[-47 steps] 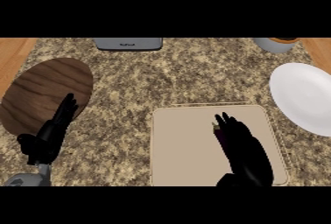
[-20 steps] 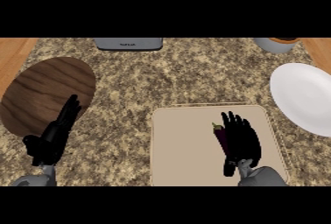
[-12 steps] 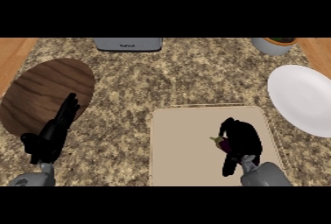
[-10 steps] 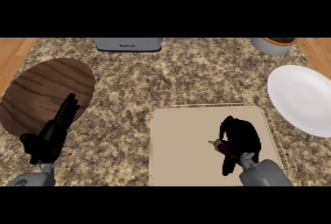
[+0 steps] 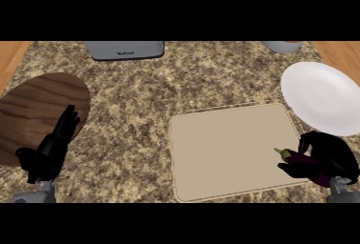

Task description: Pick the eggplant from the tray and place it in the plate

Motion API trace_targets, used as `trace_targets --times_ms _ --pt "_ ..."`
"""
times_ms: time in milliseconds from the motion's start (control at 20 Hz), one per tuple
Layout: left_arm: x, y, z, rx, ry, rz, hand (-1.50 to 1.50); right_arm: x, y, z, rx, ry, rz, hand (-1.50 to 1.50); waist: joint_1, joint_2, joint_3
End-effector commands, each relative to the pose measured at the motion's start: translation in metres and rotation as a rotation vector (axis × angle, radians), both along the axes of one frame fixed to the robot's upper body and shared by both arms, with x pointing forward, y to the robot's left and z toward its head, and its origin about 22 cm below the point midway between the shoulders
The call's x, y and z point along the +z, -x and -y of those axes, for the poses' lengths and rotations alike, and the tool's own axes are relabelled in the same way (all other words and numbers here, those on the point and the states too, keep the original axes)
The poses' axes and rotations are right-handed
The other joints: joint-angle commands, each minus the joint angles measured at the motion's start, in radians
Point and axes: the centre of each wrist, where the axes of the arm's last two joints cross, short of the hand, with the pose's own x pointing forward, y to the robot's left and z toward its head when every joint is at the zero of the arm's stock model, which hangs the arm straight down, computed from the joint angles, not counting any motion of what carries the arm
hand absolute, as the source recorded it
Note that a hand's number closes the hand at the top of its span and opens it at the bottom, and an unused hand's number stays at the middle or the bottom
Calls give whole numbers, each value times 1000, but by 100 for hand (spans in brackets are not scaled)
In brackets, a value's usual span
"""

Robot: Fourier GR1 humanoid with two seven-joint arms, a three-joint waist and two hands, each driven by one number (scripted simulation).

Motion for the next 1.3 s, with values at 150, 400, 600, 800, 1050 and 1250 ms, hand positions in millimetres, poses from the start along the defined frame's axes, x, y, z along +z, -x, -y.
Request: trace_targets --times_ms 150,400,600,800,1050,1250 --pt "-5 13 -10 38 -5 -5 0 52 49 161 -254 -37 288 150 -36 0 8" --pt "-7 17 -8 3 -2 8 0 78 116 244 -241 -74 378 150 12 7 3" --pt "-10 12 9 -25 4 5 0 91 157 279 -230 -55 498 150 45 10 0" --pt "10 2 1 -45 -1 2 0 125 163 294 -192 -66 673 150 52 9 -2" --pt "3 -11 10 -52 -6 17 0 126 126 285 -185 -108 716 150 69 13 -3" --pt "3 8 6 -64 -2 15 0 129 109 287 -170 -137 715 150 75 13 -2"
